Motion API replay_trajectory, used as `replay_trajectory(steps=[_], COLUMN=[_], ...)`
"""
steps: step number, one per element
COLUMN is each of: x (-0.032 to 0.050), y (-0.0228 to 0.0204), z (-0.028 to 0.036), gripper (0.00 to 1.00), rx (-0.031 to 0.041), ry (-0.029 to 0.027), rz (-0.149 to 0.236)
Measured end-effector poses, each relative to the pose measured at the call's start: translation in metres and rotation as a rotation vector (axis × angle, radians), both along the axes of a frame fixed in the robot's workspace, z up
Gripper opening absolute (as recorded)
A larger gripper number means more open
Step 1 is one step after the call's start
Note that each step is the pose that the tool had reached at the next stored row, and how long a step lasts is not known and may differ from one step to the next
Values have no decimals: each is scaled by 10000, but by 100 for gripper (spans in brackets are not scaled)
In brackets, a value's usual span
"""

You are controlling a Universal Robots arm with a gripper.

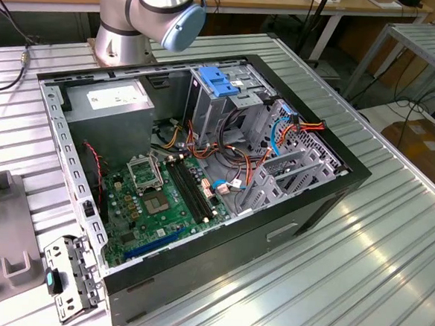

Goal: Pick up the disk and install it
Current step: 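Pick up the disk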

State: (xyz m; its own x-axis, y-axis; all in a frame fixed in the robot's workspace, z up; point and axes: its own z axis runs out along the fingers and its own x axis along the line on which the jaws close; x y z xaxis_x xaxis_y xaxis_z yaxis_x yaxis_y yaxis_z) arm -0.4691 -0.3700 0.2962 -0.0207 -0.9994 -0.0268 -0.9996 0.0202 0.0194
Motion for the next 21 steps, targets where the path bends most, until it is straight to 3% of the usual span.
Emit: replay_trajectory(steps=[4, 6, 21], x=[0, 0, 0], y=[0, 0, 0], z=[-6, -8, -19], gripper=[42, 37, 37], rx=[0, 0, -5], ry=[0, 1, 1], rz=[0, 0, 0])
